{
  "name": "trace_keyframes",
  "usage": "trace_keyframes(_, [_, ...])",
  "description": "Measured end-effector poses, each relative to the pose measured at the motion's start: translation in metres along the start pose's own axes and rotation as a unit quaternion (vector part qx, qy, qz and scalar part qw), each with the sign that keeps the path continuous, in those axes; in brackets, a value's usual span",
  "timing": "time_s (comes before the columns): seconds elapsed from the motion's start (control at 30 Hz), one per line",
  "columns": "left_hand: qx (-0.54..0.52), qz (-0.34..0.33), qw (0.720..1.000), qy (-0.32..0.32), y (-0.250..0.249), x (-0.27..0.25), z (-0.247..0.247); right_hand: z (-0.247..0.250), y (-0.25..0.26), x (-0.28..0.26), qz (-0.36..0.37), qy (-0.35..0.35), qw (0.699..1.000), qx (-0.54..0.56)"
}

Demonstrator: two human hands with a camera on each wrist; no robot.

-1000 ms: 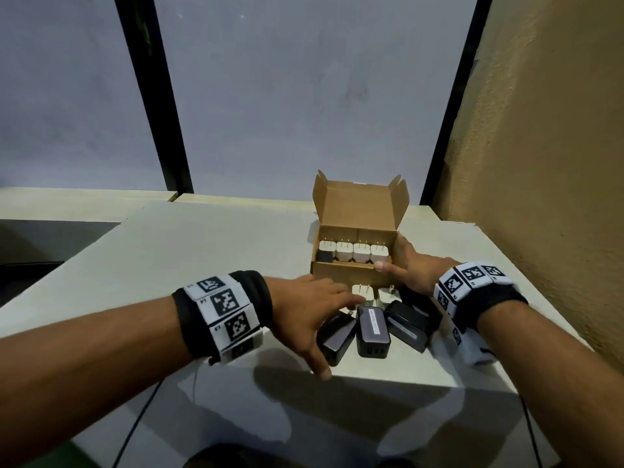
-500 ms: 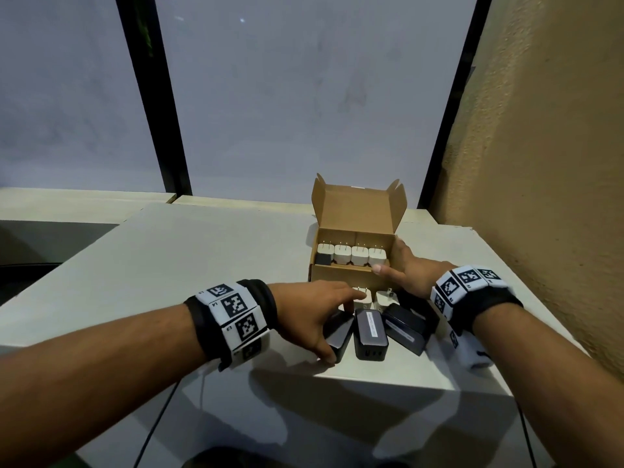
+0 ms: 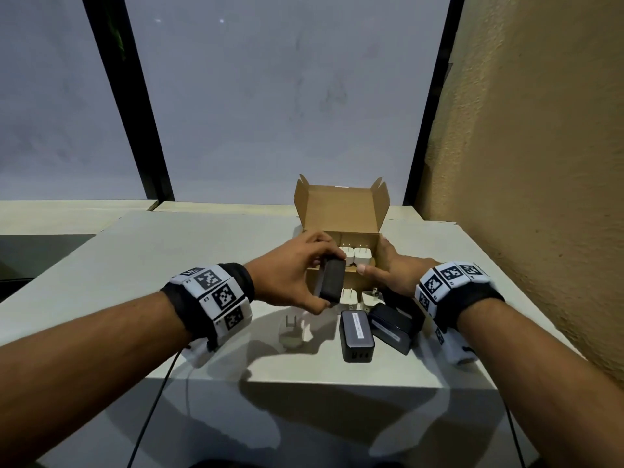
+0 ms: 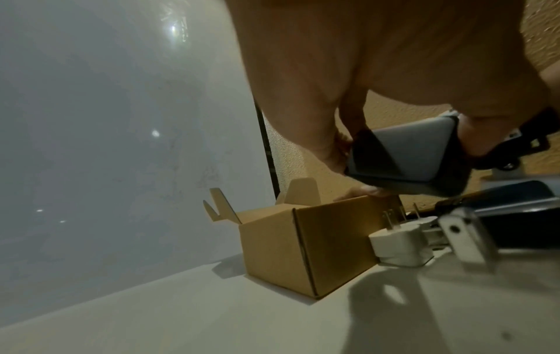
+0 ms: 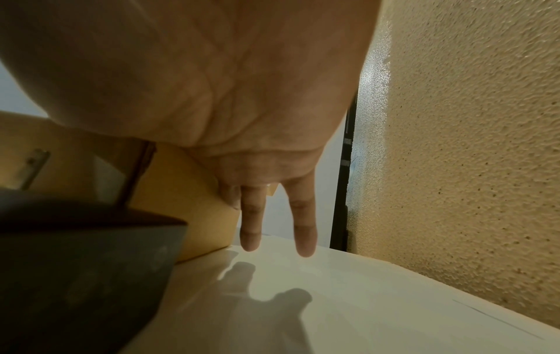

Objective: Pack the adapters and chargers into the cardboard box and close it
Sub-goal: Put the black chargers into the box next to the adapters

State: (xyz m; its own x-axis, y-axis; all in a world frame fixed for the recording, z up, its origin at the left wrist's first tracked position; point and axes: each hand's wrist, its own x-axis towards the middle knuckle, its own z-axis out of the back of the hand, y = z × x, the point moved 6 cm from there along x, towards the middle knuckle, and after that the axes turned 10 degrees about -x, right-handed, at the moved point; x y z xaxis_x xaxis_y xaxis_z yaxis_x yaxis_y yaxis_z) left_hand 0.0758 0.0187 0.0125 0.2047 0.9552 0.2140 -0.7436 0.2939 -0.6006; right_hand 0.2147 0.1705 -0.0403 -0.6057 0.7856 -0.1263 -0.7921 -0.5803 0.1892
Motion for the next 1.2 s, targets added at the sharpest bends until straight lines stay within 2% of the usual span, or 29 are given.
trace_keyframes(0.2, [-0.009,0.013,0.996,-0.083,0.013,0.024,0.016,-0.001,-0.002,0.002,-0.003,-0.001,1.0,-0.006])
trace_keyframes(0.33, [0.024,0.037,0.991,-0.127,0.021,0.045,0.026,-0.003,-0.005,0.006,-0.012,0.005,1.0,-0.023])
trace_keyframes(0.5, [0.013,0.062,0.986,-0.155,0.033,0.059,0.03,-0.007,-0.006,0.009,-0.016,0.009,0.999,-0.03])
trace_keyframes(1.0, [0.058,0.072,0.991,-0.099,0.048,0.062,0.015,-0.009,-0.01,0.013,-0.03,0.017,0.998,-0.049])
trace_keyframes(1.2, [0.02,0.064,0.99,-0.123,0.049,0.062,0.017,-0.007,-0.01,0.012,-0.017,0.013,0.999,-0.035])
